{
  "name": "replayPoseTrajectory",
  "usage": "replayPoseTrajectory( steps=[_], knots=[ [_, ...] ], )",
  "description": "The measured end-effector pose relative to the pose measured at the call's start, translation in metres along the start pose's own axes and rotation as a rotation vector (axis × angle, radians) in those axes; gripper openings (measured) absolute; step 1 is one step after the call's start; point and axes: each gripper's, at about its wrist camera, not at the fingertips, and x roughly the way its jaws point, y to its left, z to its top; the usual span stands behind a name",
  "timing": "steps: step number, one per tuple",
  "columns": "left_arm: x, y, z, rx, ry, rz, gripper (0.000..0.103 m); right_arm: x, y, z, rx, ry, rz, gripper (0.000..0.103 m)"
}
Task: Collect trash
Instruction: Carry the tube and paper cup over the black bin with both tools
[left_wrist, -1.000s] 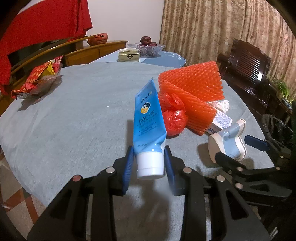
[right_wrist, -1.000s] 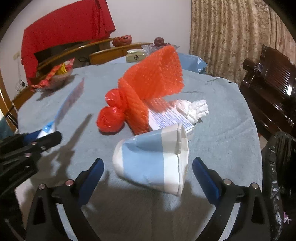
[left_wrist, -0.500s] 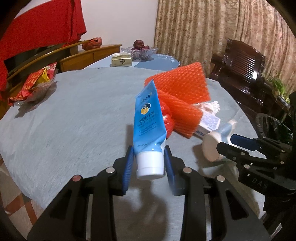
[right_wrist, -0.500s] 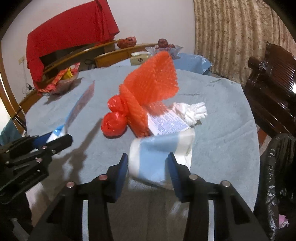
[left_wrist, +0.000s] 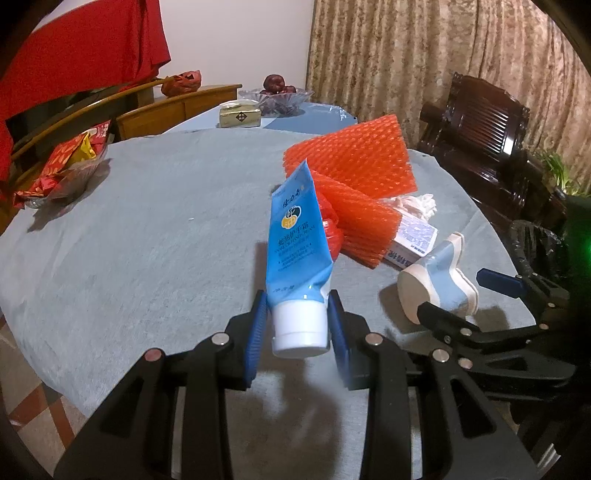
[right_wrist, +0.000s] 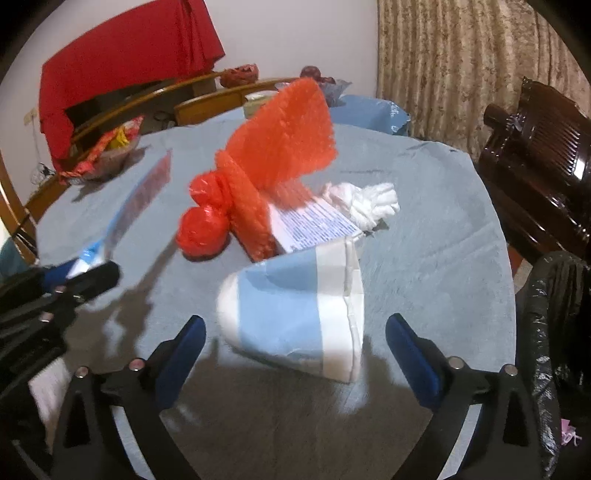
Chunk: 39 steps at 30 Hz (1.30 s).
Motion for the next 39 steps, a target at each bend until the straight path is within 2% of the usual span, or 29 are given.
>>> replayPoseTrajectory(
  steps=[4, 6, 9, 15, 22, 31, 39],
  knots=[
    [0.006, 0.000, 0.000, 0.006, 0.006, 0.003, 0.032, 0.014, -0.009, 0.001, 0.037, 0.041, 0.028, 0.096],
    [0.008, 0.000, -0.001, 0.005, 0.012, 0.002, 0.032, 0.018, -0.011, 0.001, 0.046, 0.054, 0.075, 0.083],
    [0.011, -0.001, -0.002, 0.005, 0.016, 0.004, 0.032, 0.013, -0.010, 0.001, 0.026, 0.039, 0.076, 0.072],
    [0.007, -0.007, 0.000, 0.017, 0.011, -0.005, 0.031, -0.019, -0.013, 0.009, 0.025, -0.032, 0.093, 0.072],
    [-0.010, -0.034, 0.015, 0.048, -0.042, -0.049, 0.031, -0.070, -0.025, 0.024, 0.023, -0.138, 0.076, 0.072],
    [-0.029, -0.095, 0.032, 0.120, -0.097, -0.158, 0.031, -0.136, -0.081, 0.022, 0.090, -0.229, -0.026, 0.072],
    [-0.034, -0.170, 0.038, 0.213, -0.111, -0.292, 0.031, -0.179, -0.145, -0.001, 0.177, -0.269, -0.163, 0.072]
  ],
)
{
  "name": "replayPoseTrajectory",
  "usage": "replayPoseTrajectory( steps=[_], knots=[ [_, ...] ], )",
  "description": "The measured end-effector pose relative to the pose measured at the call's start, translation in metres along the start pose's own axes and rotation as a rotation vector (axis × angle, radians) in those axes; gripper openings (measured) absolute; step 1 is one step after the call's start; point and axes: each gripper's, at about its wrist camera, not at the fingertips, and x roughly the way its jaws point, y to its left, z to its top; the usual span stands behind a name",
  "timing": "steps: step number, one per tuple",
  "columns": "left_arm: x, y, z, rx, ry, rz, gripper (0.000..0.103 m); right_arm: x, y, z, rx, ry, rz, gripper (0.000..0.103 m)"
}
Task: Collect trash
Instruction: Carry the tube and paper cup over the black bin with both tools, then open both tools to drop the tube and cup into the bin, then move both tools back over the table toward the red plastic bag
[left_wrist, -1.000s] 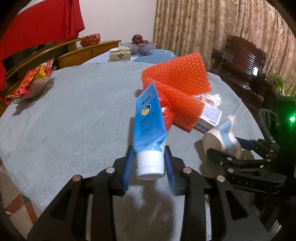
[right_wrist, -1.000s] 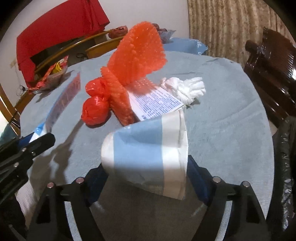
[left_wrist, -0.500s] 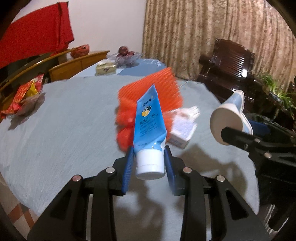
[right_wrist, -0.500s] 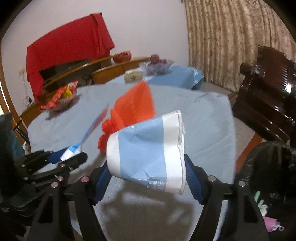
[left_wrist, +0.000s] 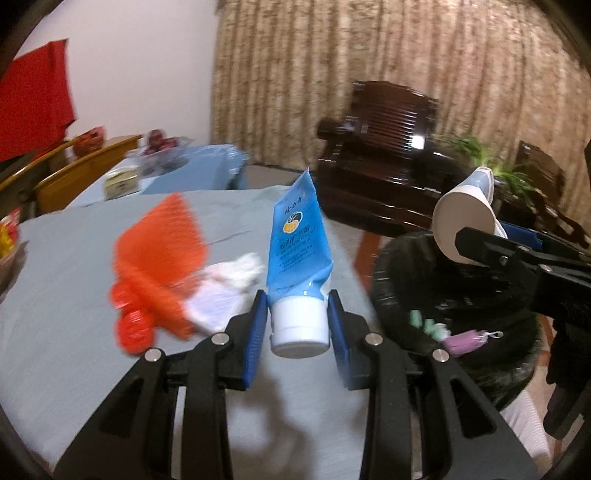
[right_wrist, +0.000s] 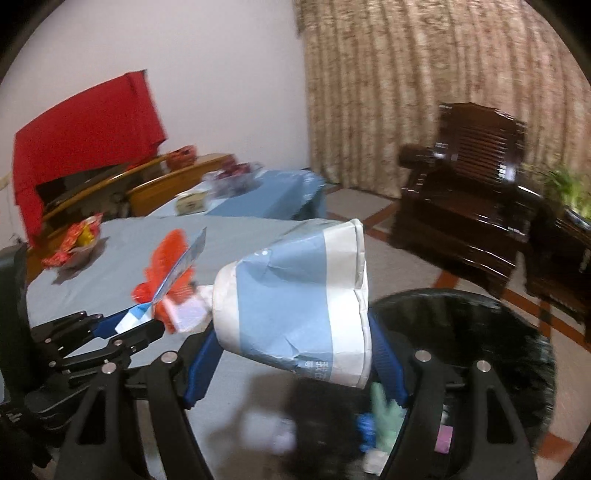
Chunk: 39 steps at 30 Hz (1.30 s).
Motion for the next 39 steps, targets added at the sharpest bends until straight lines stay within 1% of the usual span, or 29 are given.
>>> replayPoseTrajectory(
  steps=[4, 8, 12, 16, 22, 25, 27, 28, 29, 31, 32, 34, 36, 38, 39],
  knots=[
    [0.012, -0.044, 0.008, 0.059, -0.007, -0.084, 0.031, -0.014, -0.035, -0.006, 0.033, -0.005, -0.074, 0.072],
    [0.027, -0.080, 0.014, 0.102, -0.007, -0.146, 0.031, -0.026, -0.071, -0.015, 0.068, -0.003, -0.148, 0.072],
    [0.043, -0.116, 0.016, 0.154, 0.002, -0.209, 0.031, -0.032, -0.096, -0.023, 0.100, 0.004, -0.198, 0.072],
    [0.058, -0.143, 0.018, 0.183, 0.015, -0.251, 0.031, -0.036, -0.121, -0.031, 0.125, 0.011, -0.243, 0.073],
    [0.077, -0.173, 0.022, 0.214, 0.022, -0.289, 0.032, -0.037, -0.137, -0.040, 0.147, 0.028, -0.278, 0.073],
    [0.084, -0.177, 0.024, 0.217, 0.036, -0.312, 0.033, -0.036, -0.142, -0.046, 0.158, 0.033, -0.291, 0.077],
    [0.085, -0.176, 0.024, 0.215, 0.044, -0.327, 0.041, -0.036, -0.143, -0.048, 0.159, 0.035, -0.306, 0.084],
    [0.085, -0.175, 0.024, 0.211, 0.042, -0.334, 0.054, -0.036, -0.144, -0.049, 0.158, 0.036, -0.312, 0.088],
    [0.084, -0.175, 0.024, 0.207, 0.038, -0.333, 0.062, -0.037, -0.144, -0.050, 0.158, 0.036, -0.318, 0.090],
    [0.083, -0.169, 0.025, 0.201, 0.035, -0.327, 0.066, -0.038, -0.144, -0.051, 0.161, 0.030, -0.323, 0.096],
    [0.082, -0.165, 0.024, 0.193, 0.034, -0.317, 0.069, -0.039, -0.146, -0.050, 0.162, 0.028, -0.322, 0.097],
    [0.078, -0.153, 0.025, 0.177, 0.032, -0.303, 0.072, -0.040, -0.144, -0.049, 0.163, 0.024, -0.313, 0.097],
    [0.073, -0.141, 0.025, 0.166, 0.021, -0.278, 0.079, -0.040, -0.140, -0.048, 0.160, 0.018, -0.303, 0.097],
    [0.064, -0.126, 0.026, 0.153, -0.002, -0.241, 0.086, -0.040, -0.135, -0.046, 0.156, 0.014, -0.292, 0.097],
    [0.058, -0.116, 0.026, 0.144, -0.012, -0.219, 0.087, -0.040, -0.132, -0.044, 0.156, 0.010, -0.283, 0.097]
  ],
)
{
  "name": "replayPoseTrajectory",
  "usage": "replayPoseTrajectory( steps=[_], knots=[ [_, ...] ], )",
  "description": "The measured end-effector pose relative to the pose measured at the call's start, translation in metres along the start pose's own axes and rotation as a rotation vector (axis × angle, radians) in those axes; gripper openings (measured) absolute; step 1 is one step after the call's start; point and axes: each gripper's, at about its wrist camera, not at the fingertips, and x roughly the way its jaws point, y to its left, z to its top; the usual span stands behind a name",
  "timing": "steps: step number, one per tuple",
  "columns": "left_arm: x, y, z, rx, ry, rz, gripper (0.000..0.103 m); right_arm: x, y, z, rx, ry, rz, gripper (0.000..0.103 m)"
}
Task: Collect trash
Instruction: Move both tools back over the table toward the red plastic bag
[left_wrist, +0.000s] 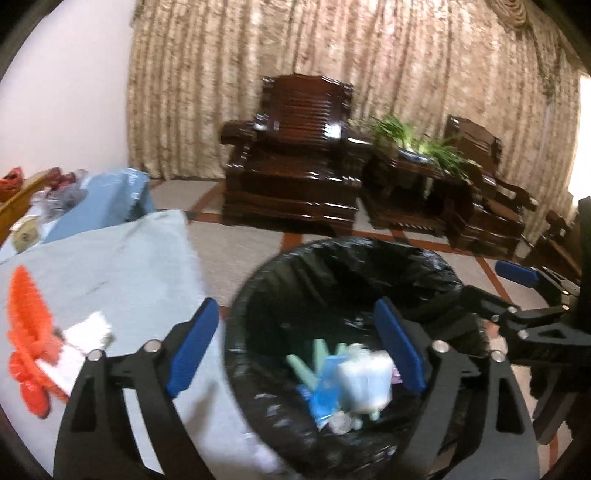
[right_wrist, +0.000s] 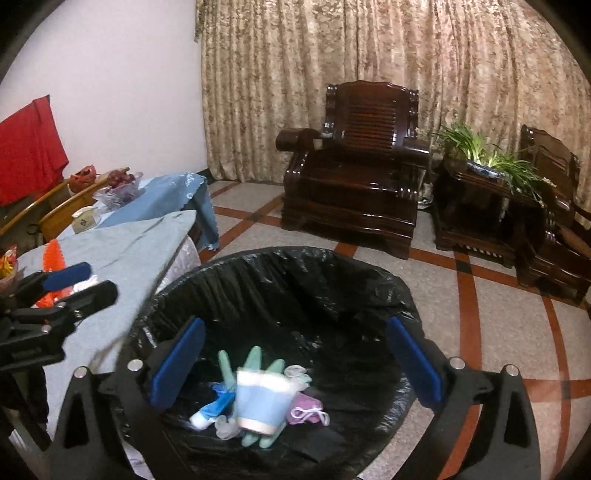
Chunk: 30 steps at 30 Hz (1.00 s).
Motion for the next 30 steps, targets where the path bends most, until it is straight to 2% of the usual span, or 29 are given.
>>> replayPoseTrajectory(
  steps=[9, 22, 30],
  knots=[
    [-0.051, 0.058, -0.014, -0.061, -0.033, 0.151, 0.090, -0.004, 0.043, 0.013, -0.042, -0.026, 0.092, 0.097],
    [-0.125, 0.154, -0.042, -0.166, -0.060, 0.391, 0.090, 0.016, 0.154, 0.016, -0.156, -0.018, 0.274, 0.097],
    [-0.144, 0.205, -0.065, -0.220, -0.035, 0.498, 0.089, 0.036, 0.216, 0.007, -0.215, -0.004, 0.351, 0.097]
  ],
)
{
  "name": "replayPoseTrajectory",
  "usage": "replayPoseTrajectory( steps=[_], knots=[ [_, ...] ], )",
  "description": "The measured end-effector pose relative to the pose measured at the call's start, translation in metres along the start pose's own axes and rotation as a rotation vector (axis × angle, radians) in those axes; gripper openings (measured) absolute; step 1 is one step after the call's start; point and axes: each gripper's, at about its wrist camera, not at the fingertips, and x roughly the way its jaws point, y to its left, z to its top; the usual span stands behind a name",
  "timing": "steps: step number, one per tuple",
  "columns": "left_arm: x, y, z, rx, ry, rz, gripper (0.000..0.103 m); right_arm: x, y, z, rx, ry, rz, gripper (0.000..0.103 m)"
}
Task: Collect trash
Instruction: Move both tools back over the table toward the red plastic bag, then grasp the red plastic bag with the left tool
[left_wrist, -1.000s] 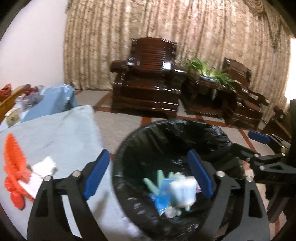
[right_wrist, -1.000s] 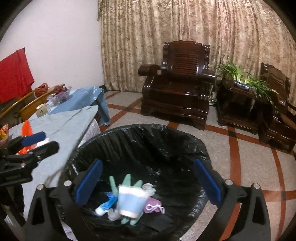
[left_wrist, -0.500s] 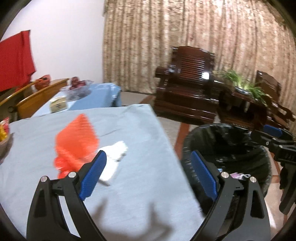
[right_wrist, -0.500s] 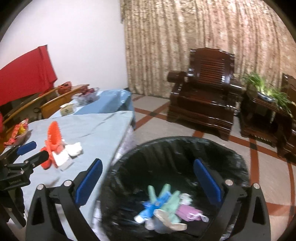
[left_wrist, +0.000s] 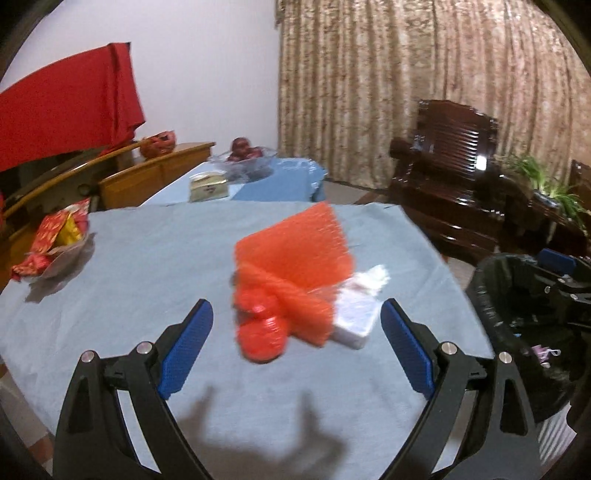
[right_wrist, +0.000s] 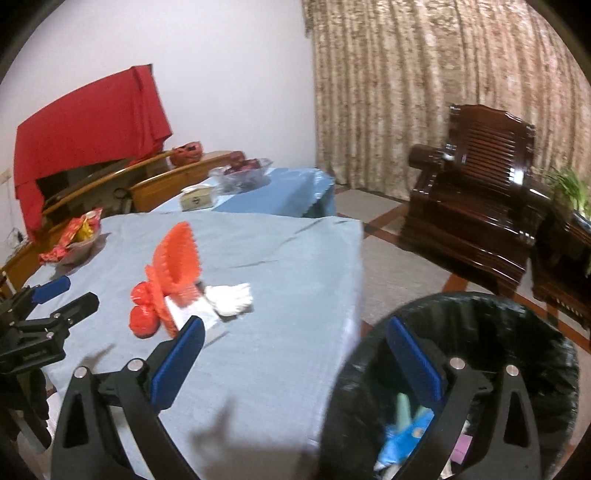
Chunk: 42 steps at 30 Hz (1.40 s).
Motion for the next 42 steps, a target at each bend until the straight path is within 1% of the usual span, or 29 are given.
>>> replayPoseTrajectory(
  steps=[2, 4, 7, 11, 15, 19, 22, 24, 26, 27, 31, 38, 42],
  knots=[
    [0.006, 0.009, -0.005, -0.009, 0.014, 0.015, 0.089, 0.011, 0.008, 0.000, -0.009, 0.012, 0.012, 0.097],
    [0.015, 0.018, -0.010, -0.019, 0.037, 0.028, 0.085, 0.024, 0.018, -0.001, -0.018, 0.023, 0.023, 0.097],
    [0.029, 0.024, -0.016, -0.033, 0.070, 0.038, 0.084, 0.040, 0.029, -0.004, -0.024, 0.042, 0.033, 0.097],
    [0.055, 0.032, -0.022, -0.048, 0.115, 0.037, 0.080, 0.059, 0.037, -0.008, -0.023, 0.074, 0.043, 0.096],
    [0.077, 0.034, -0.027, -0.054, 0.141, 0.032, 0.080, 0.071, 0.041, -0.012, -0.022, 0.092, 0.045, 0.096],
    [0.098, 0.035, -0.029, -0.056, 0.167, 0.031, 0.078, 0.081, 0.043, -0.012, -0.024, 0.101, 0.049, 0.096],
    [0.113, 0.038, -0.028, -0.071, 0.189, 0.022, 0.075, 0.088, 0.045, -0.011, -0.030, 0.106, 0.051, 0.096],
    [0.119, 0.039, -0.028, -0.079, 0.203, 0.009, 0.067, 0.092, 0.046, -0.011, -0.027, 0.112, 0.056, 0.095],
    [0.123, 0.040, -0.029, -0.095, 0.222, -0.025, 0.049, 0.095, 0.046, -0.010, -0.029, 0.116, 0.061, 0.092],
    [0.124, 0.040, -0.030, -0.102, 0.225, -0.036, 0.045, 0.096, 0.048, -0.010, -0.029, 0.118, 0.063, 0.092],
    [0.120, 0.043, -0.030, -0.123, 0.217, -0.050, 0.040, 0.098, 0.055, -0.009, -0.043, 0.120, 0.084, 0.086],
    [0.084, 0.059, -0.030, -0.145, 0.159, -0.014, 0.039, 0.096, 0.076, -0.007, -0.068, 0.113, 0.143, 0.084],
    [0.070, 0.070, -0.035, -0.132, 0.152, 0.027, 0.039, 0.102, 0.097, -0.008, -0.102, 0.123, 0.186, 0.083]
  ],
)
